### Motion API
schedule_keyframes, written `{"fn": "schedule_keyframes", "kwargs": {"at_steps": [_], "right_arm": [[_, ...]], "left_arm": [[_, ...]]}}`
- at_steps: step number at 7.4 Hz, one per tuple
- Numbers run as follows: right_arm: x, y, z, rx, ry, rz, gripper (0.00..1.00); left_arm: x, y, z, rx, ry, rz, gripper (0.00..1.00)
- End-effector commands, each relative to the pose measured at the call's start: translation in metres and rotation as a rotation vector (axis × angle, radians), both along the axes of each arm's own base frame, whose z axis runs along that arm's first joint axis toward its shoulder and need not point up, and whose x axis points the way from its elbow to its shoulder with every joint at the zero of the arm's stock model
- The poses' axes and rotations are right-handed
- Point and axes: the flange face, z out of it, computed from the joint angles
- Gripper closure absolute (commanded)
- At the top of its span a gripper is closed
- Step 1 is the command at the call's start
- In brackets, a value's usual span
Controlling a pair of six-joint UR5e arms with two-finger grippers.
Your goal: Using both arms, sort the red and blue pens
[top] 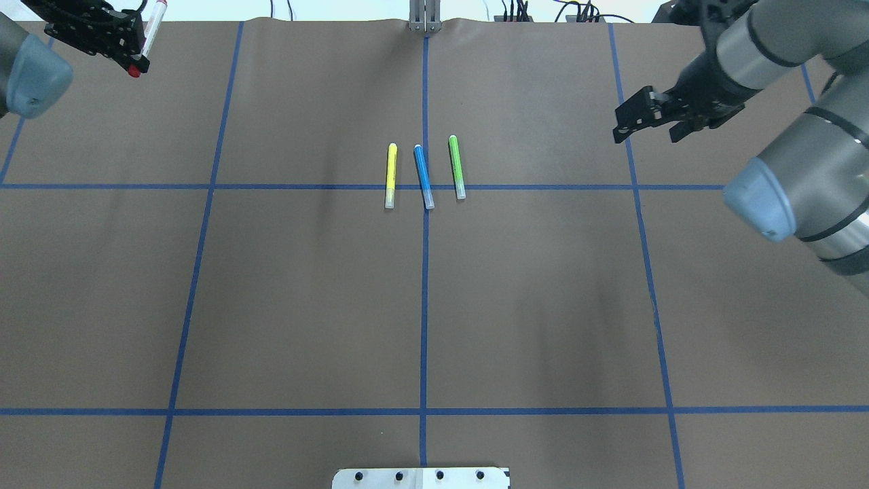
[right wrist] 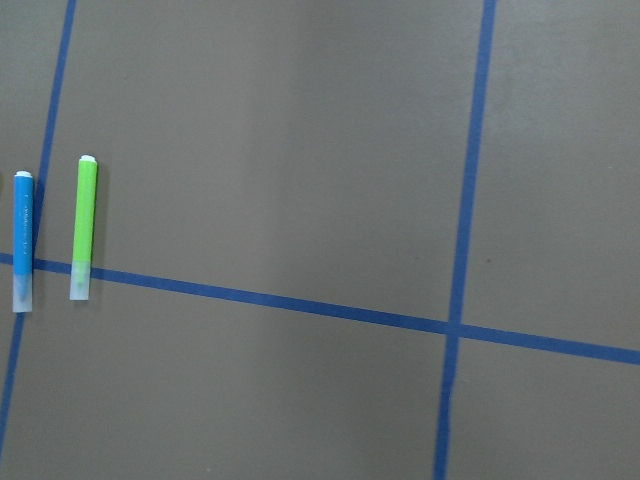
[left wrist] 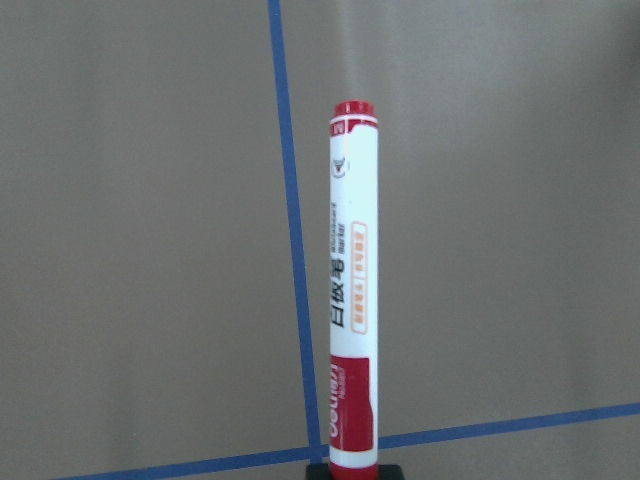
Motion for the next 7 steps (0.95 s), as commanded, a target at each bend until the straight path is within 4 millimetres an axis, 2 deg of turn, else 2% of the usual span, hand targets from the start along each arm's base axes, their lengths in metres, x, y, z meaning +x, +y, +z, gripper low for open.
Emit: {"fn": "schedule_keyframes", "kwargs": {"at_steps": [1, 2, 4, 5, 6, 7], "right_arm": [[-0.085, 0.002, -0.035, -0.015, 0.033, 0.023, 0.00], [-0.118, 0.011, -0.038, 0.005, 0.054, 0.006, 0.00], [-0.174, 0.006, -0.069, 0.020, 0.055, -0.041, 0.01], [-0.205, 0.012, -0.077, 0.049, 0.051, -0.057, 0.01], [-0.226, 0.011, -0.073, 0.071, 0.062, -0.052, 0.01], [-0.249, 0.001, -0.079, 0.057, 0.084, -0.059, 0.01]], "left_arm": [[-0.011, -0.003, 0.007, -0.006, 0.000, -0.007, 1.00], [-0.011, -0.002, 0.006, -0.004, 0.001, -0.007, 1.00], [-0.011, -0.002, 0.006, -0.003, 0.002, -0.007, 1.00], [-0.011, -0.002, 0.006, -0.004, 0.001, -0.007, 1.00], [-0.011, -0.002, 0.006, -0.005, 0.002, -0.007, 1.00], [-0.011, -0.003, 0.009, -0.008, -0.001, -0.007, 1.00]]}}
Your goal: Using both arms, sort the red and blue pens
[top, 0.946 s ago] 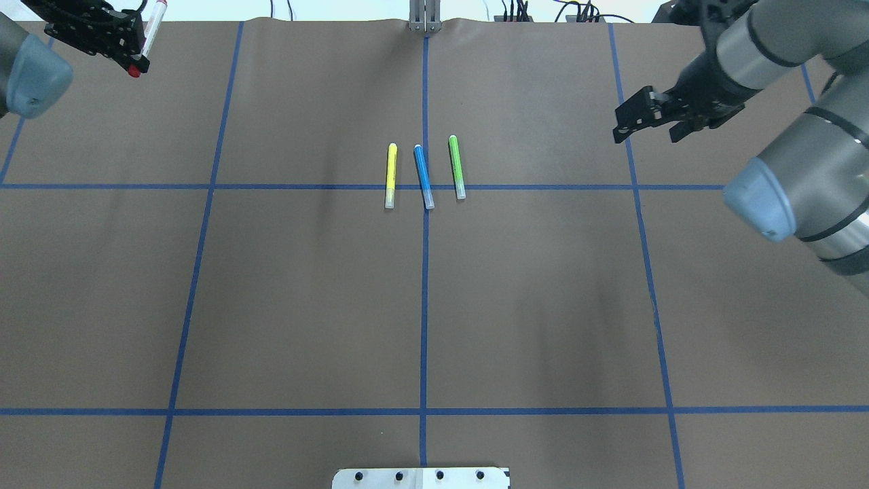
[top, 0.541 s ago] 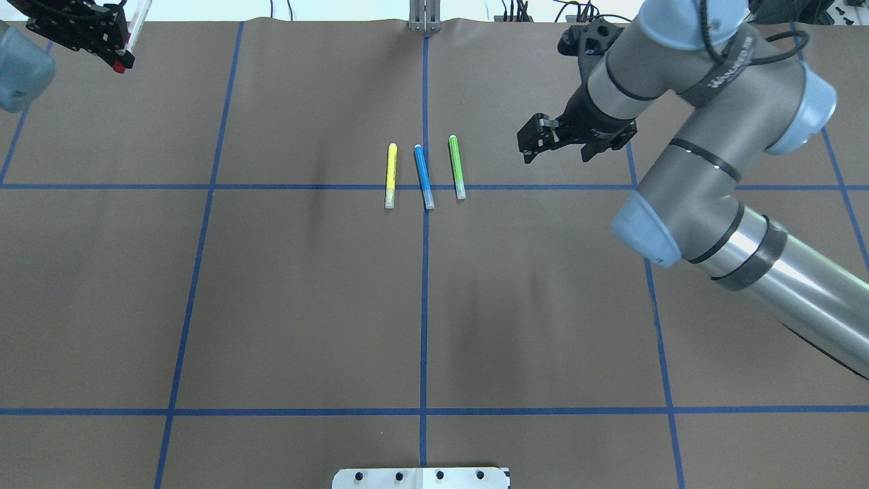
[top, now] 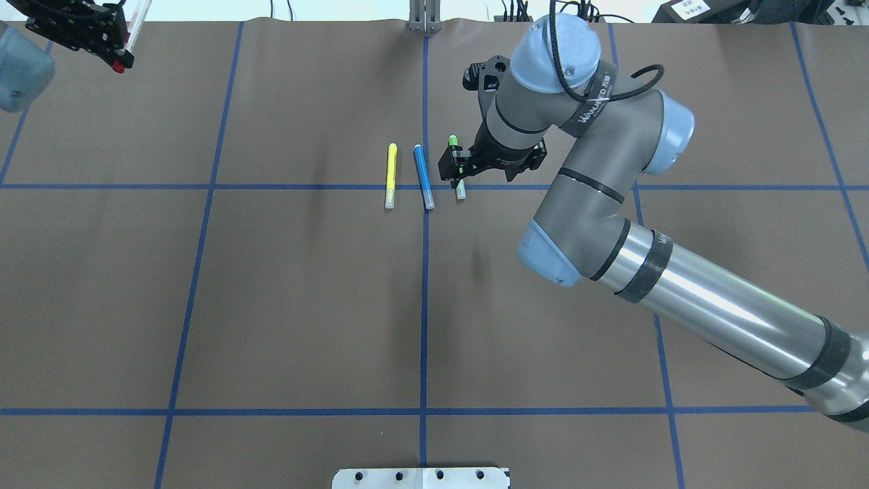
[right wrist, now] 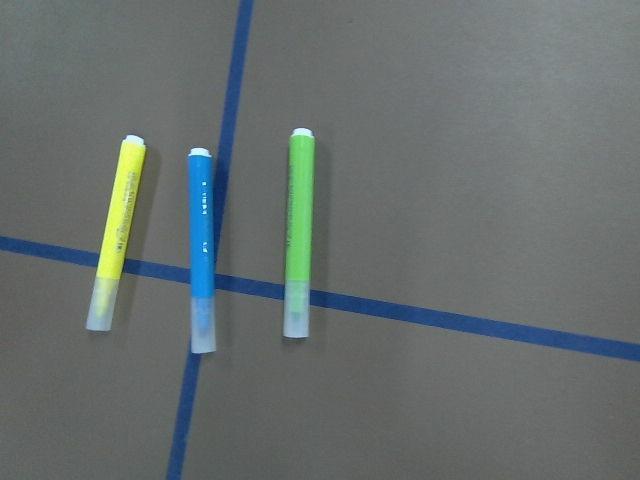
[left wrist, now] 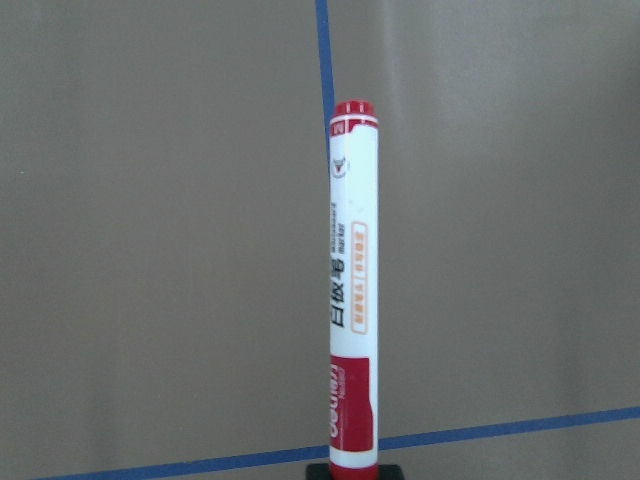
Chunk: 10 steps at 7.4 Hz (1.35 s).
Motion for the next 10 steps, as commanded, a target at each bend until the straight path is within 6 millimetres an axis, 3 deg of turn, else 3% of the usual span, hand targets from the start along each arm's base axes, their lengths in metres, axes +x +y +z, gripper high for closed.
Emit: {"fn": "schedule_keyframes", "kwargs": {"at_steps": [1, 2, 4, 5, 6, 8, 10], "right_arm": [[-0.055, -0.015, -0.018, -0.012, 0.037, -0.018, 0.02], [-0.072, -0.017, -0.023, -0.004, 0.058, -0.014, 0.03], [-0.096, -0.007, -0.013, 0.024, 0.081, -0.011, 0.09], [-0.107, -0.010, -0.001, 0.036, 0.081, -0.007, 0.10], [-0.117, -0.018, -0.004, 0.034, 0.087, -0.005, 0.13], [-0.125, -0.023, 0.000, 0.022, 0.105, -0.006, 0.17], [-0.126, -0.024, 0.005, 0.014, 0.113, -0.007, 0.35]], "left_arm": [[0.000, -0.001, 0.002, -0.003, -0.002, 0.000, 1.00], [0.000, -0.001, 0.002, -0.003, -0.002, 0.000, 1.00], [0.002, -0.002, 0.005, -0.009, -0.005, 0.002, 1.00], [0.002, -0.002, 0.005, -0.009, -0.005, 0.002, 1.00], [0.002, -0.002, 0.007, -0.012, -0.007, 0.001, 1.00], [0.002, -0.002, 0.008, -0.013, -0.007, 0.001, 1.00], [0.001, -0.002, 0.007, -0.012, -0.007, 0.001, 1.00]]}}
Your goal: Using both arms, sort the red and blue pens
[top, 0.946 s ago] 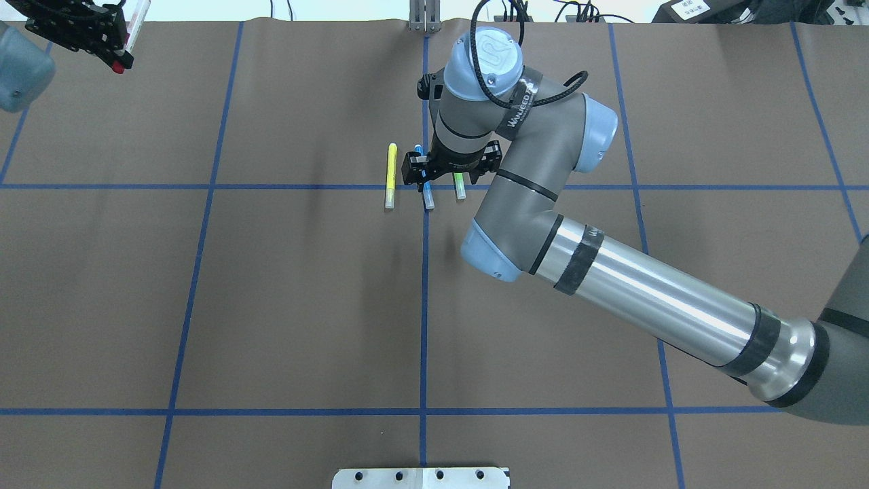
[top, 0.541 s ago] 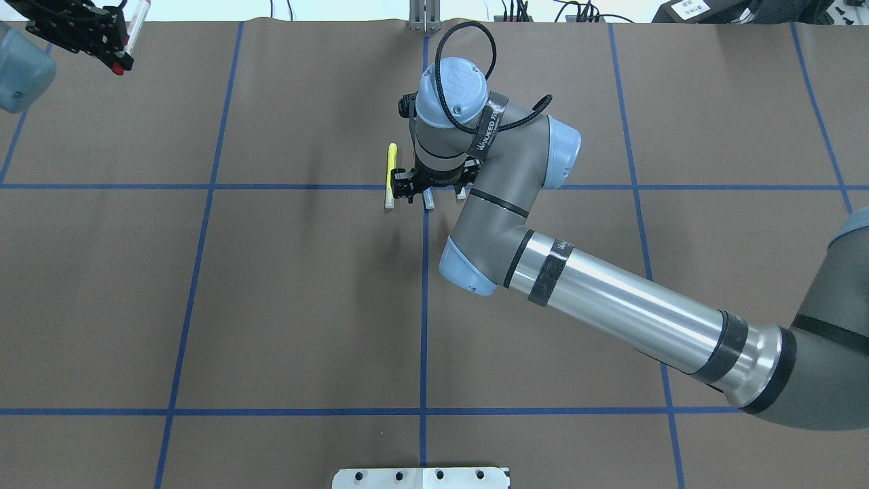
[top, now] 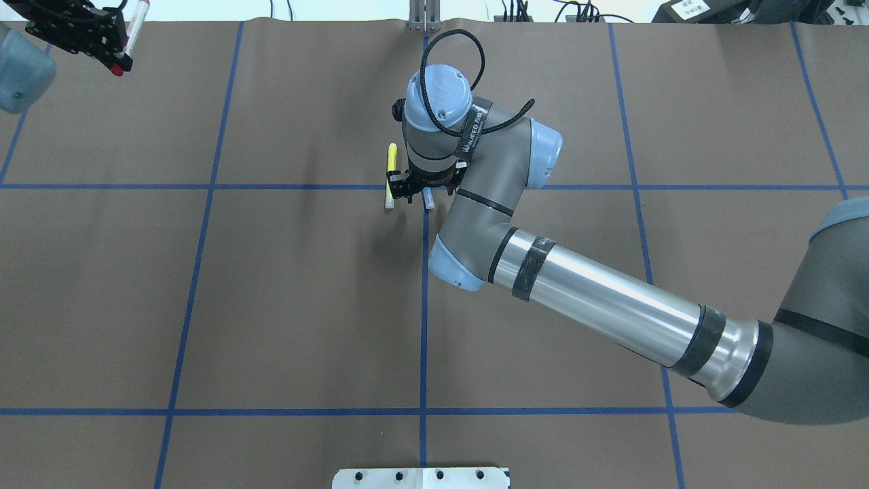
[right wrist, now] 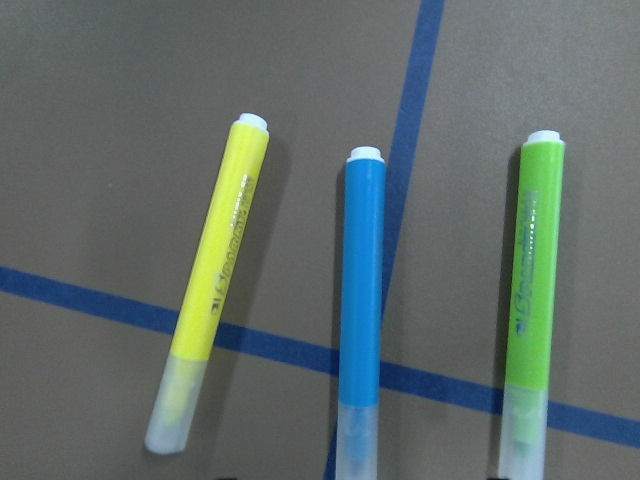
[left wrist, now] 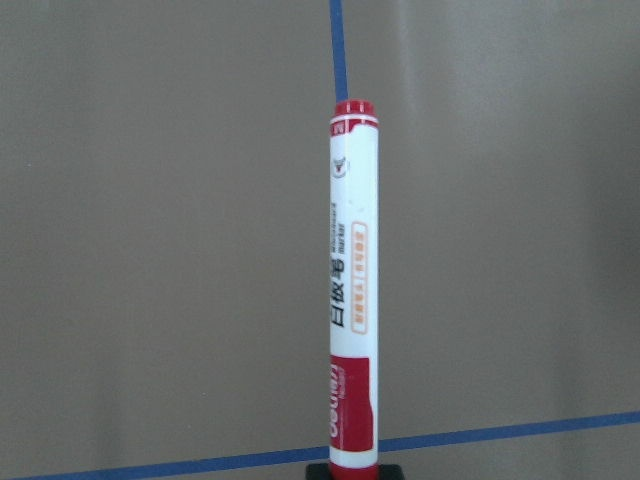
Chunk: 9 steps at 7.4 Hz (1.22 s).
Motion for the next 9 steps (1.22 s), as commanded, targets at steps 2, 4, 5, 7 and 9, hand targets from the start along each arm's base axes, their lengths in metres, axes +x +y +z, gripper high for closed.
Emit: {"fn": "schedule_keyframes", "kwargs": {"at_steps": [2, 4, 5, 7, 9], "right_arm": [[-0.006, -0.004, 0.004, -0.011, 0.016, 0.000, 0.39], [-0.013, -0.009, -0.003, -0.016, 0.022, 0.001, 0.51], [-0.013, -0.009, -0.002, -0.016, 0.023, 0.000, 0.55], [-0.014, -0.009, 0.001, -0.019, 0.028, 0.000, 0.56], [-0.014, -0.010, 0.004, -0.021, 0.031, 0.000, 0.59]], "left_arm": [[0.000, 0.001, 0.001, 0.000, 0.000, 0.000, 1.00], [0.000, 0.001, 0.000, 0.001, 0.000, 0.000, 1.00], [0.000, 0.000, 0.001, 0.000, 0.000, 0.000, 1.00], [0.000, 0.000, 0.001, -0.001, 0.000, 0.000, 1.00], [0.000, 0.000, 0.001, -0.001, 0.000, 0.000, 1.00]]}}
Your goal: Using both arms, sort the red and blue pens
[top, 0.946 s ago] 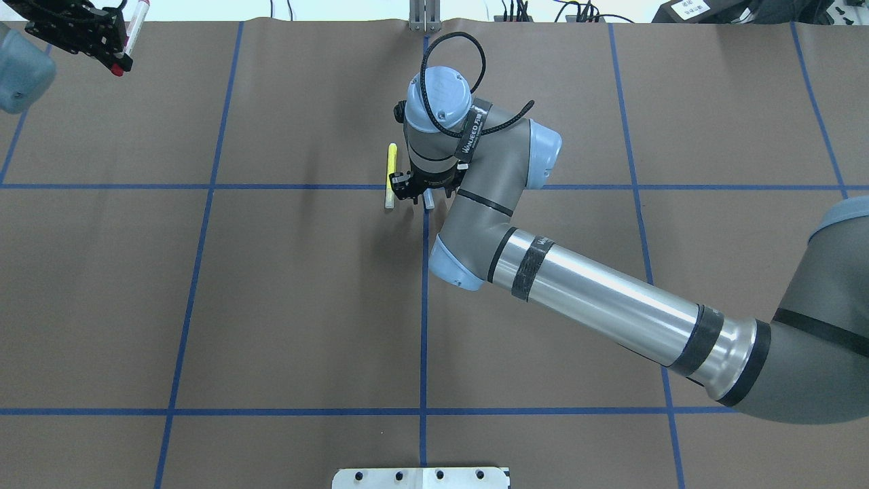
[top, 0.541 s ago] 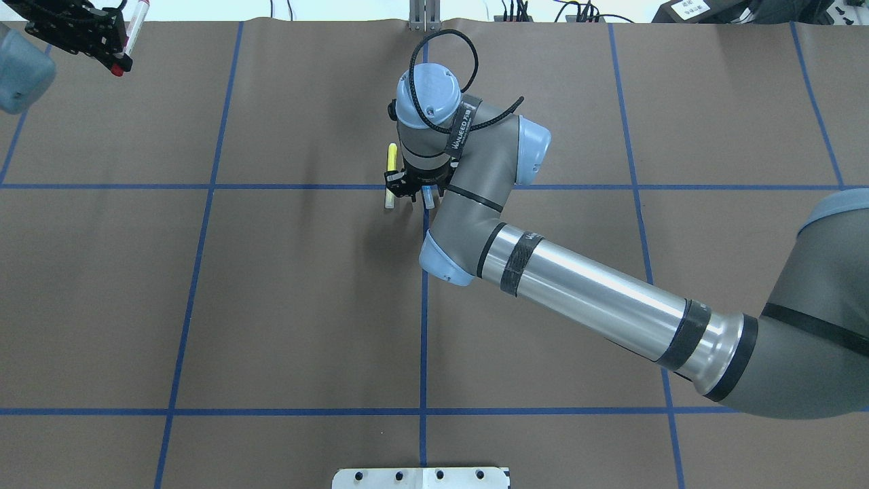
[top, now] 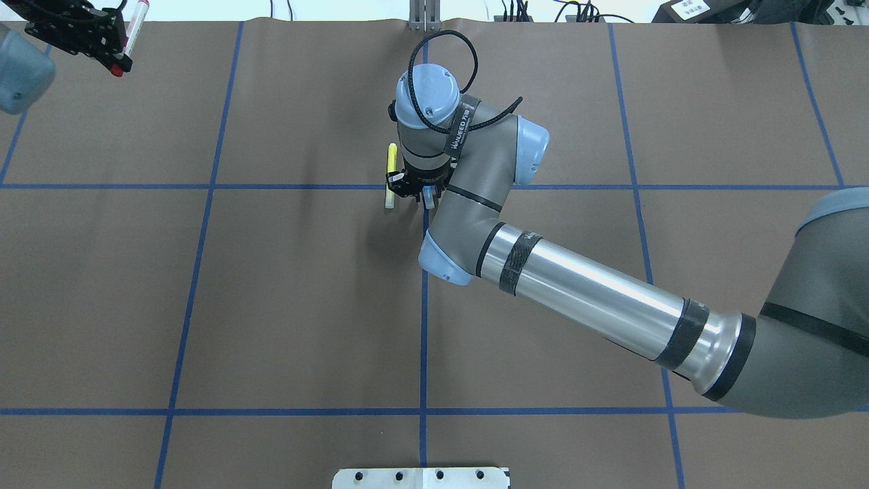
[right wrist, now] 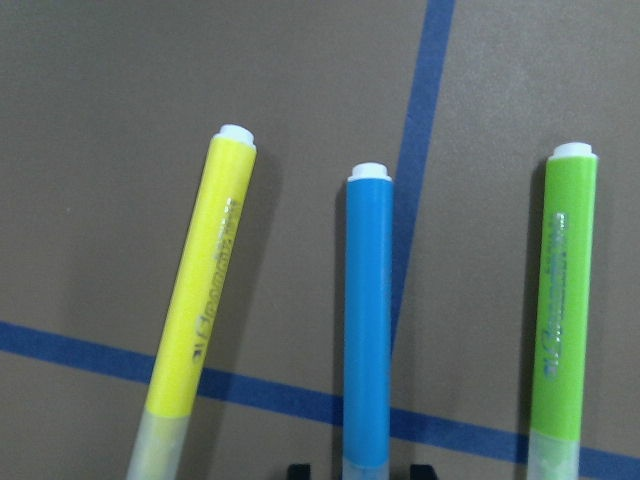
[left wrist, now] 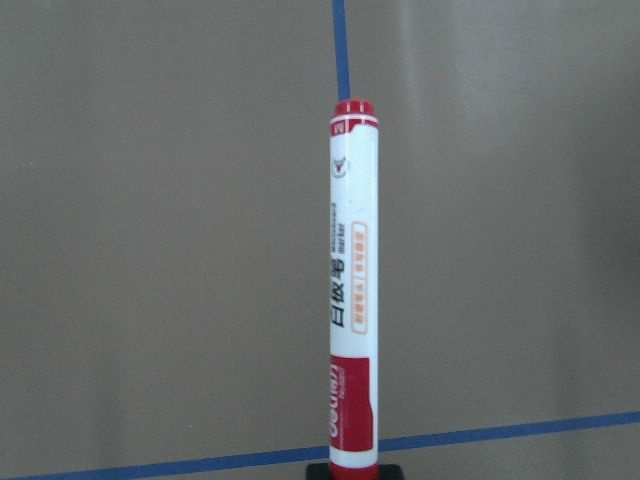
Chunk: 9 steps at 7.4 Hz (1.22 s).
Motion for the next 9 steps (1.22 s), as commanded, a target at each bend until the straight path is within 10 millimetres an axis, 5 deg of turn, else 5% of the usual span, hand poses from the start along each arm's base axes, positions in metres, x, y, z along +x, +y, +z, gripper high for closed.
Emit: {"fn": "schedule_keyframes", "kwargs": {"at_steps": [1, 2, 3, 4, 6, 8, 9], "right_arm": [[0.000, 0.000, 0.003, -0.002, 0.003, 0.000, 0.59], [0.000, 0.000, 0.003, -0.002, 0.003, 0.000, 0.62], [0.000, 0.000, 0.004, -0.002, 0.003, 0.000, 0.91], [-0.001, 0.001, 0.005, 0.008, -0.012, -0.002, 1.00], [0.003, 0.000, -0.007, 0.027, -0.035, -0.001, 1.00], [0.035, -0.004, -0.042, 0.011, -0.051, 0.013, 1.00], [0.066, -0.006, -0.060, -0.037, -0.037, 0.016, 1.00]], "left_arm": [[0.000, 0.000, 0.000, 0.001, 0.000, 0.000, 1.00], [0.000, 0.000, 0.000, 0.001, 0.000, 0.000, 1.00], [0.000, 0.000, 0.000, 0.001, 0.000, 0.000, 1.00], [0.000, 0.000, 0.000, 0.001, 0.000, 0.000, 1.00], [-0.001, 0.000, -0.001, 0.002, 0.002, -0.001, 1.00], [-0.008, 0.003, 0.001, 0.002, 0.002, -0.008, 1.00], [-0.023, 0.005, 0.015, -0.016, -0.002, -0.028, 1.00]]}}
